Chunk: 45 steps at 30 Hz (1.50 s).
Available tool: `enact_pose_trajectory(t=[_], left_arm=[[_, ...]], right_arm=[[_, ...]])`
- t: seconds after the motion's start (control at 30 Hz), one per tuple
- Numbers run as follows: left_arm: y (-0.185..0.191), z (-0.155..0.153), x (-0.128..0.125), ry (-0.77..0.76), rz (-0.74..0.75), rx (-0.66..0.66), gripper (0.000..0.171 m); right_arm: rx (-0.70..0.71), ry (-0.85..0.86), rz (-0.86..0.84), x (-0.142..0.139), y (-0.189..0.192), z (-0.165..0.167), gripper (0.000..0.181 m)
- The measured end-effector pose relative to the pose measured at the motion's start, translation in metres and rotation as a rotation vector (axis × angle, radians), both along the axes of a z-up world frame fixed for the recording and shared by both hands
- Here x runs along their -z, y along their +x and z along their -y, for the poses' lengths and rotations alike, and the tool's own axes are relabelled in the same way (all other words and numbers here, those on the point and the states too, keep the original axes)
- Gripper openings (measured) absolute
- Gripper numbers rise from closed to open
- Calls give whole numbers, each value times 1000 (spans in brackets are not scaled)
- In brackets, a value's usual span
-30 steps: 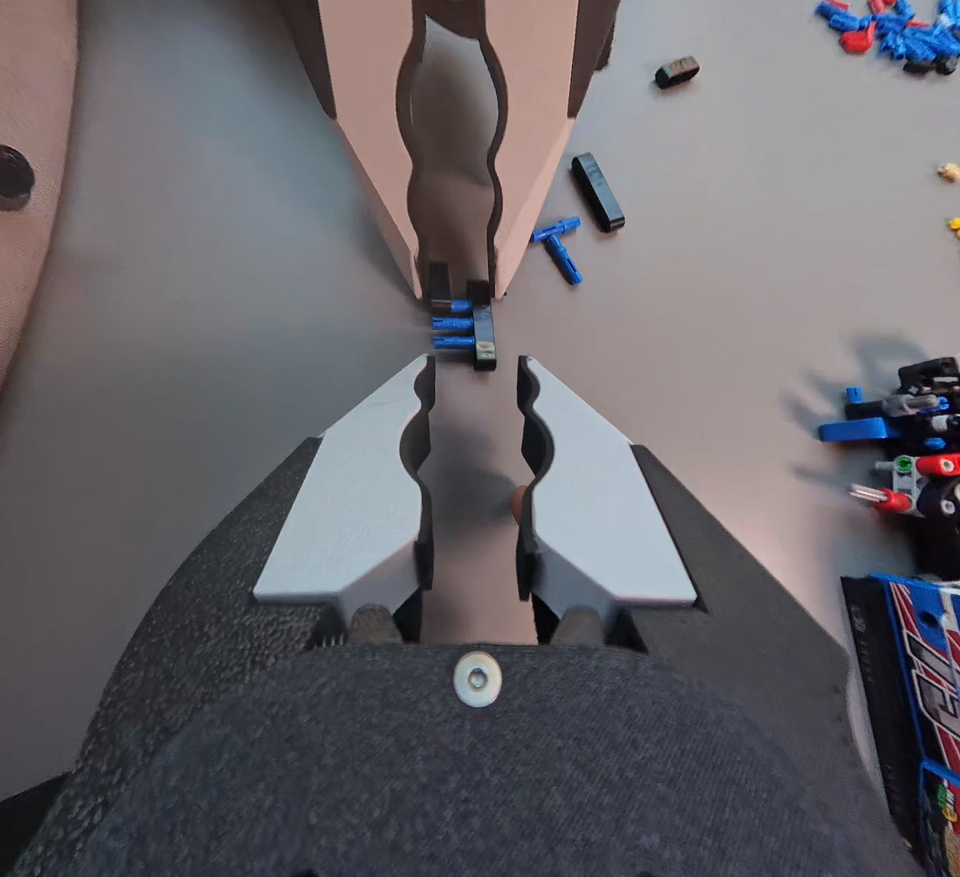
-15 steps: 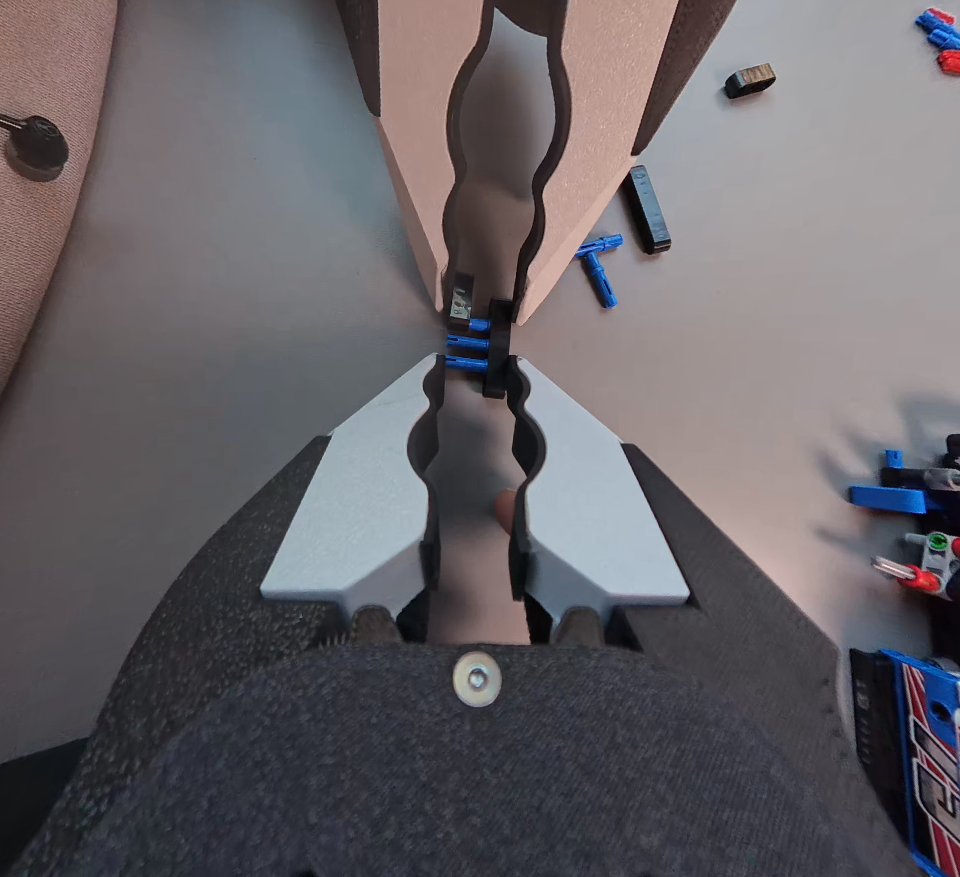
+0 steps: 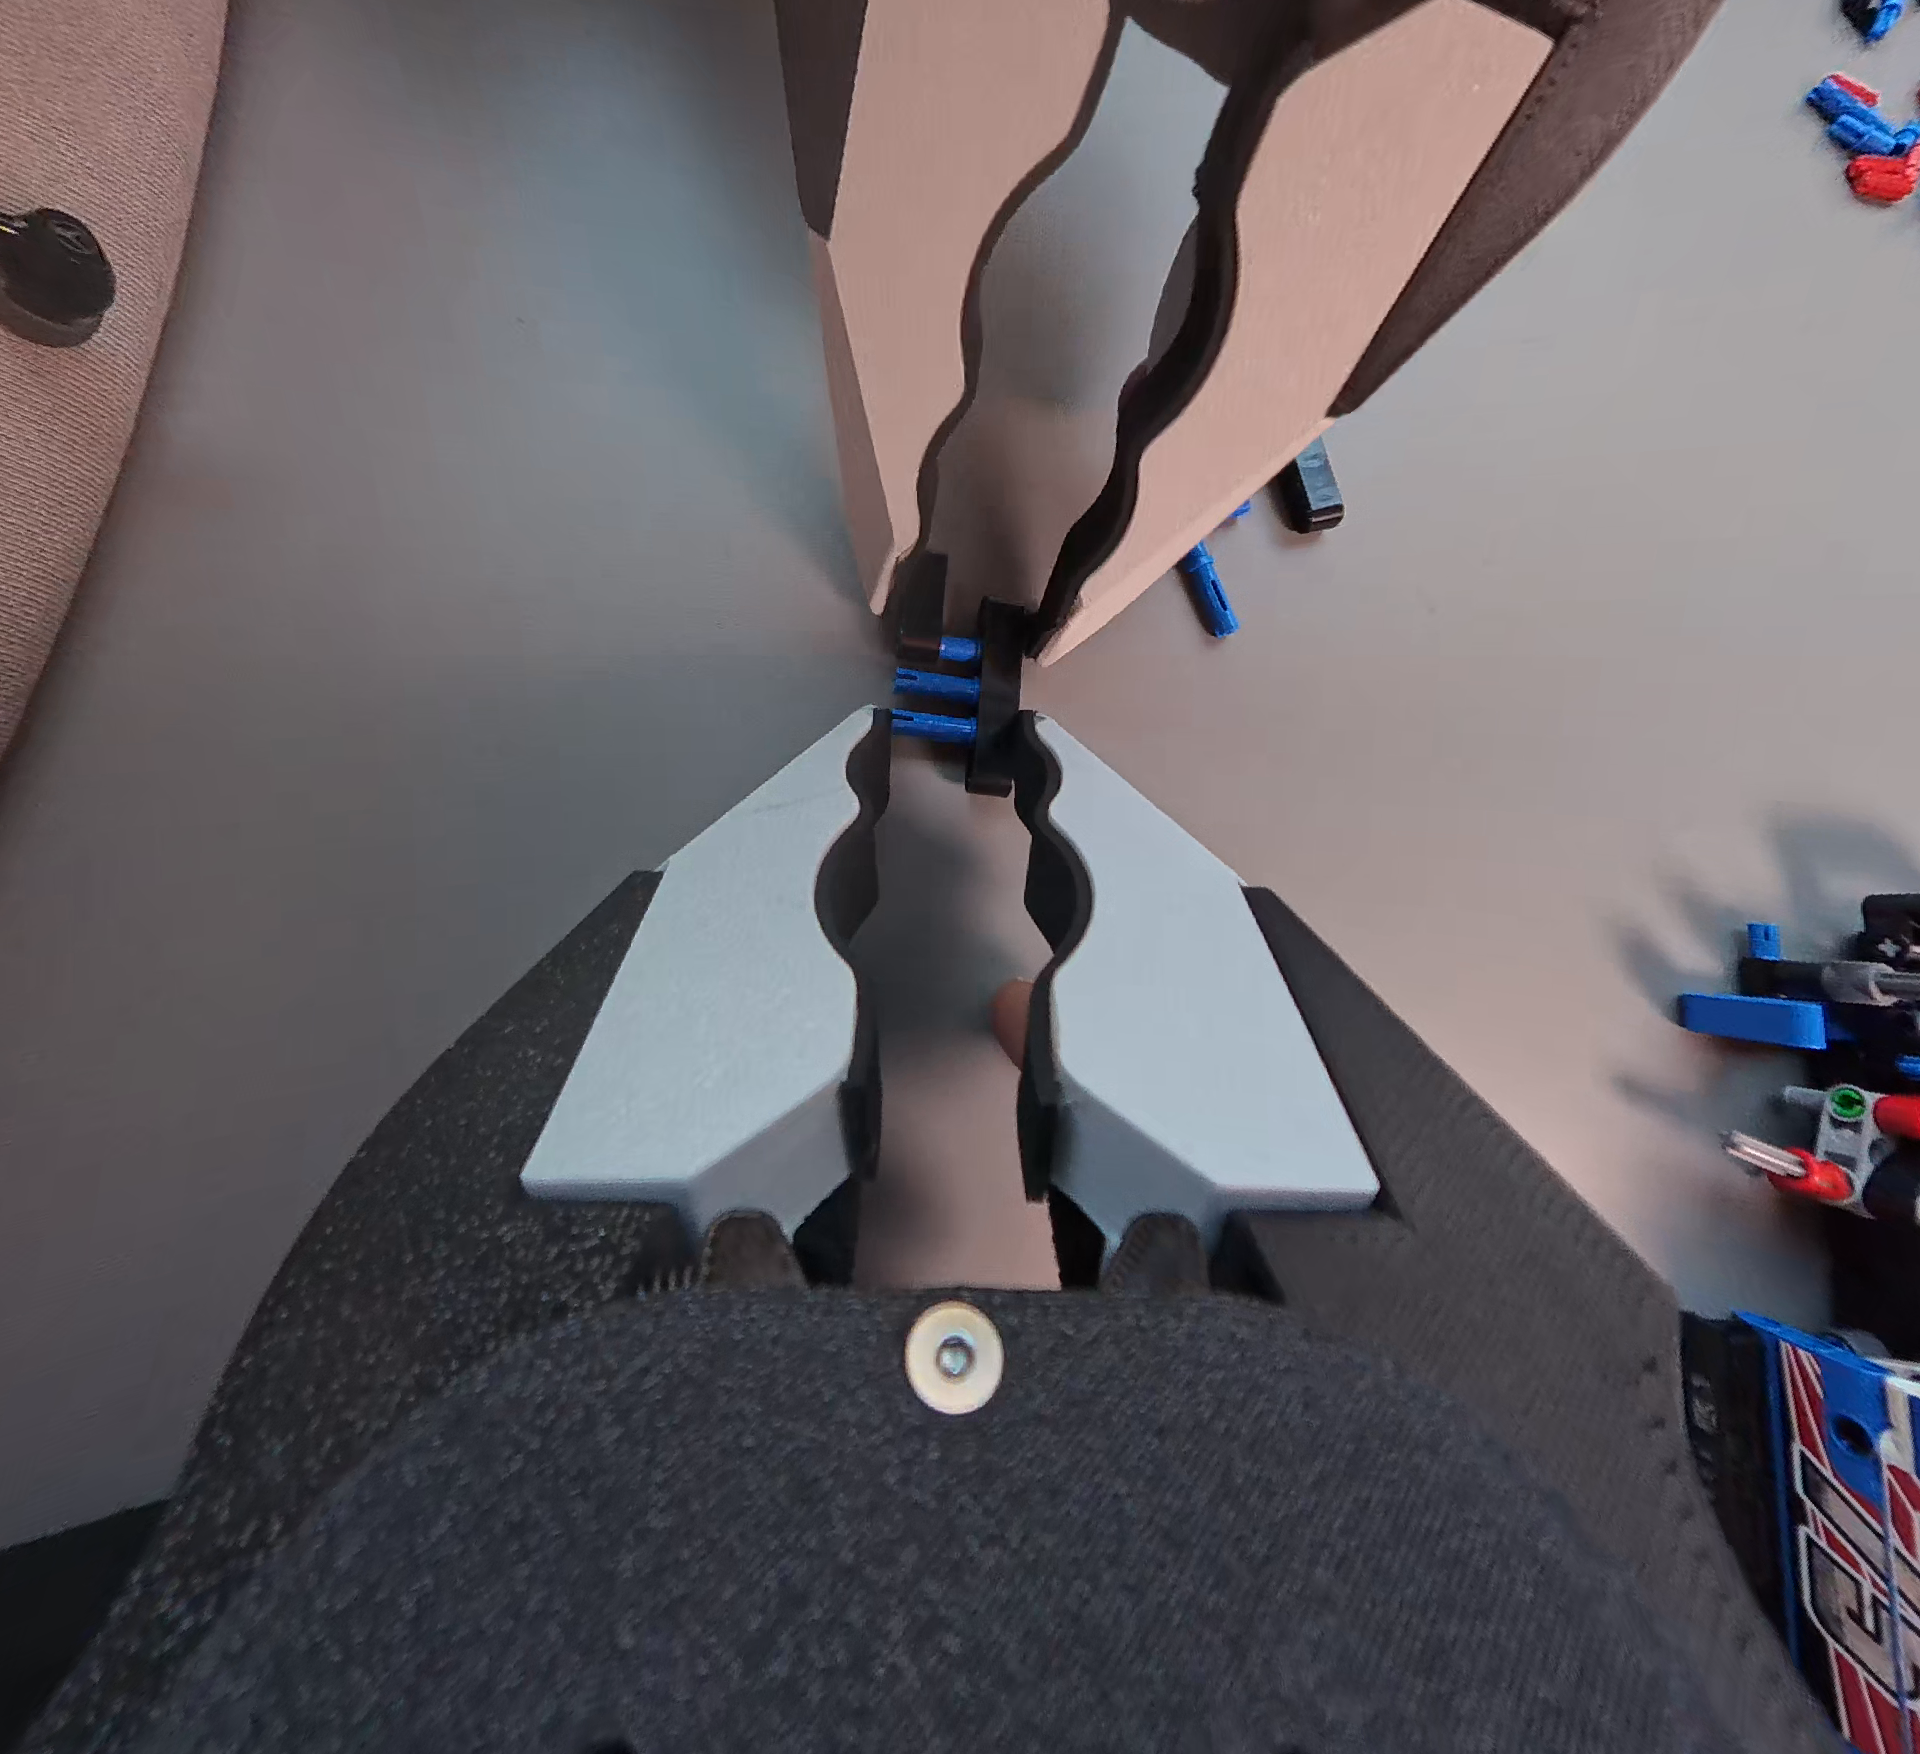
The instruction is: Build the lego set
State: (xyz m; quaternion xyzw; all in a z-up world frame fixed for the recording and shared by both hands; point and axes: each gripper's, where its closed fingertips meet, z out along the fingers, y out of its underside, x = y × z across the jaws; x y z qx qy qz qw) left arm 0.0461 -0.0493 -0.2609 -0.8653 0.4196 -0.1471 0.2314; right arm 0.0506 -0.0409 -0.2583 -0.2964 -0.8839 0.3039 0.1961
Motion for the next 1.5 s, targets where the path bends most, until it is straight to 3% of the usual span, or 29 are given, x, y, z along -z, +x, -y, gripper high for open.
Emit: enact_pose_trajectory(t=[0.2, 0.6, 1.1, 1.23, 1.3, 1.43, 1.5], left_arm=[[-1, 1, 1, -94, -97, 85, 24], [1, 2, 1, -46, -74, 65, 16], [3, 3, 1, 43, -64, -4, 14], [-1, 0, -4, 176, -80, -16, 19], [-3, -1, -14, 240, -16, -63, 33], [-17, -6, -44, 379, 290, -218, 38], [-24, -4, -45, 399, 340, -249, 37]], right_arm=[[-7, 0, -19, 0, -1, 1, 21], [-11, -11, -13, 0, 3, 6, 21], [18, -15, -24, -1, 4, 9, 21], [31, -11, -67, -3, 2, 8, 22], [36, -12, -137, -7, -1, 6, 22], [18, 57, -354, -27, -9, -3, 22], [25, 89, -433, -37, -14, -7, 22]])
